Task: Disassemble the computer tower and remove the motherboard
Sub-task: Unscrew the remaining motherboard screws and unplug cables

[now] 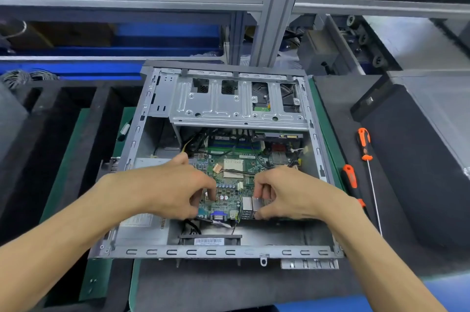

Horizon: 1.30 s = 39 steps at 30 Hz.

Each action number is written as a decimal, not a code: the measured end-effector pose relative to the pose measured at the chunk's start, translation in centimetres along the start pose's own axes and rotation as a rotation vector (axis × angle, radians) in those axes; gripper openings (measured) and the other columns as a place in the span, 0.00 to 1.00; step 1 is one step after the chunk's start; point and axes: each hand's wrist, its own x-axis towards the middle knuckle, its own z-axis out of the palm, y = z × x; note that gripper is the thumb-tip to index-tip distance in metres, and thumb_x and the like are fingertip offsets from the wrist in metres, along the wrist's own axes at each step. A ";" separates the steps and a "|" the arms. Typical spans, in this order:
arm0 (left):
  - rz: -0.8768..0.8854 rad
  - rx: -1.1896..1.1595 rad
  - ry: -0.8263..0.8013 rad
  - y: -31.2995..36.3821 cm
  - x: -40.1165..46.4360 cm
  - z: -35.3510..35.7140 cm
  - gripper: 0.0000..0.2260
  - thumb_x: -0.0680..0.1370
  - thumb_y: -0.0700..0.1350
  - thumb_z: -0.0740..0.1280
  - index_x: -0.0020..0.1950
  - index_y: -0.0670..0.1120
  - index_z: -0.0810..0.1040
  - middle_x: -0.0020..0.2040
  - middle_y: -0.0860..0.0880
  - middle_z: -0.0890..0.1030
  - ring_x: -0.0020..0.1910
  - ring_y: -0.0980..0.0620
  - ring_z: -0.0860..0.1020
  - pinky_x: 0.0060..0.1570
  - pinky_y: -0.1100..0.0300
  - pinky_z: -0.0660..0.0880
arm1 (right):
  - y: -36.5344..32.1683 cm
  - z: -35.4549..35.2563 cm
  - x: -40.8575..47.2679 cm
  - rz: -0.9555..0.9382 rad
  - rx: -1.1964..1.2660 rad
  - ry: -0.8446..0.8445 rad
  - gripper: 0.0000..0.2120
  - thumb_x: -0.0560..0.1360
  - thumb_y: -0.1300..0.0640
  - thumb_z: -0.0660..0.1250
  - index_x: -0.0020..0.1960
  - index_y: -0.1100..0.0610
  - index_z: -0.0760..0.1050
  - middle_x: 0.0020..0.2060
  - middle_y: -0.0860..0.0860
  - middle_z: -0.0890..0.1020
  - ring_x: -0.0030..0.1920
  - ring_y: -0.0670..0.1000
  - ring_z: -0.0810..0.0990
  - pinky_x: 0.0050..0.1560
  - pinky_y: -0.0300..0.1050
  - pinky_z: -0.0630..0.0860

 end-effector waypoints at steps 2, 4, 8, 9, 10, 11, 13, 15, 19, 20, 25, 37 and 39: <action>0.015 -0.036 0.023 0.1 -0.2 0.4 0.16 0.75 0.59 0.67 0.62 0.63 0.72 0.38 0.59 0.80 0.47 0.64 0.64 0.50 0.74 0.57 | 0.1 0.2 -0.3 0.003 -0.004 0.012 0.14 0.68 0.45 0.79 0.45 0.48 0.77 0.35 0.44 0.79 0.38 0.45 0.78 0.40 0.43 0.74; 0.008 -0.056 0.066 0.3 -0.5 0.8 0.21 0.72 0.66 0.66 0.62 0.67 0.66 0.35 0.58 0.79 0.48 0.65 0.63 0.48 0.70 0.62 | 0.0 0.3 -0.5 -0.004 -0.018 0.016 0.14 0.68 0.44 0.78 0.45 0.47 0.76 0.36 0.44 0.78 0.39 0.46 0.78 0.42 0.44 0.76; 0.073 0.084 0.249 1.3 -0.3 1.4 0.19 0.70 0.71 0.64 0.54 0.63 0.67 0.37 0.60 0.75 0.43 0.63 0.64 0.40 0.69 0.62 | -0.1 0.2 -1.1 -0.030 -0.021 0.021 0.14 0.70 0.42 0.77 0.47 0.46 0.76 0.38 0.43 0.77 0.42 0.46 0.78 0.45 0.46 0.77; 0.109 0.081 0.296 1.5 -0.2 1.5 0.15 0.72 0.68 0.65 0.49 0.60 0.69 0.39 0.61 0.73 0.41 0.62 0.66 0.40 0.69 0.63 | -0.2 0.3 -1.2 -0.035 -0.023 0.030 0.14 0.70 0.42 0.77 0.49 0.46 0.76 0.39 0.44 0.78 0.42 0.46 0.78 0.46 0.47 0.77; 0.140 0.077 0.313 1.7 -0.1 1.6 0.13 0.73 0.66 0.65 0.45 0.58 0.69 0.40 0.60 0.72 0.40 0.61 0.67 0.41 0.68 0.65 | -0.2 0.5 -1.4 -0.041 -0.028 0.043 0.15 0.70 0.41 0.76 0.50 0.47 0.77 0.39 0.43 0.78 0.42 0.46 0.78 0.46 0.47 0.77; 0.157 0.064 0.298 1.9 0.0 1.6 0.13 0.74 0.64 0.65 0.43 0.56 0.71 0.40 0.60 0.72 0.39 0.61 0.68 0.41 0.66 0.67 | -0.1 0.7 -1.6 -0.049 -0.036 0.062 0.16 0.71 0.40 0.75 0.52 0.47 0.77 0.40 0.42 0.77 0.42 0.45 0.77 0.46 0.46 0.77; 0.137 0.000 0.225 2.3 0.0 1.8 0.14 0.75 0.63 0.64 0.42 0.54 0.73 0.35 0.59 0.75 0.37 0.62 0.71 0.36 0.67 0.67 | 0.1 1.2 -1.9 -0.066 -0.058 0.103 0.17 0.72 0.39 0.74 0.56 0.46 0.76 0.39 0.40 0.75 0.40 0.41 0.74 0.42 0.42 0.73; 0.095 0.002 0.218 2.5 0.0 2.2 0.11 0.76 0.62 0.63 0.45 0.56 0.73 0.30 0.59 0.74 0.32 0.65 0.71 0.32 0.68 0.63 | 0.3 1.7 -2.2 -0.079 -0.077 0.146 0.18 0.74 0.38 0.72 0.58 0.45 0.75 0.39 0.37 0.71 0.39 0.38 0.71 0.40 0.39 0.67; 0.025 0.091 0.266 2.6 0.3 2.8 0.15 0.74 0.61 0.67 0.49 0.59 0.62 0.32 0.58 0.73 0.32 0.59 0.69 0.32 0.61 0.60 | 0.4 2.5 -2.6 -0.111 -0.141 0.208 0.18 0.76 0.37 0.68 0.60 0.45 0.73 0.43 0.36 0.69 0.40 0.42 0.69 0.44 0.41 0.65; 0.016 0.130 0.269 2.6 0.4 2.9 0.17 0.73 0.61 0.67 0.49 0.59 0.60 0.34 0.58 0.72 0.33 0.56 0.69 0.33 0.58 0.61 | 0.4 2.6 -2.7 -0.128 -0.162 0.218 0.17 0.77 0.37 0.66 0.60 0.46 0.72 0.46 0.37 0.69 0.42 0.42 0.68 0.45 0.41 0.66; 0.007 0.353 0.264 2.2 0.8 3.5 0.28 0.72 0.66 0.67 0.66 0.54 0.64 0.56 0.54 0.73 0.47 0.49 0.77 0.39 0.55 0.63 | 0.3 2.8 -3.0 -0.178 -0.189 0.256 0.19 0.79 0.37 0.63 0.62 0.48 0.72 0.53 0.43 0.75 0.45 0.42 0.68 0.48 0.44 0.72; 0.074 0.066 0.382 3.0 -2.6 -4.2 0.20 0.65 0.66 0.64 0.54 0.62 0.76 0.45 0.64 0.74 0.46 0.66 0.72 0.46 0.66 0.71 | -0.1 -1.1 -5.5 -0.265 0.085 0.452 0.13 0.76 0.35 0.62 0.52 0.42 0.74 0.42 0.42 0.74 0.42 0.47 0.75 0.43 0.43 0.75; 0.072 0.129 0.380 3.9 -2.7 -4.6 0.19 0.66 0.66 0.64 0.53 0.60 0.73 0.45 0.62 0.72 0.46 0.64 0.70 0.44 0.68 0.68 | -0.5 -1.1 -5.7 -0.276 0.102 0.451 0.13 0.76 0.37 0.61 0.53 0.44 0.74 0.43 0.43 0.74 0.43 0.48 0.74 0.45 0.48 0.76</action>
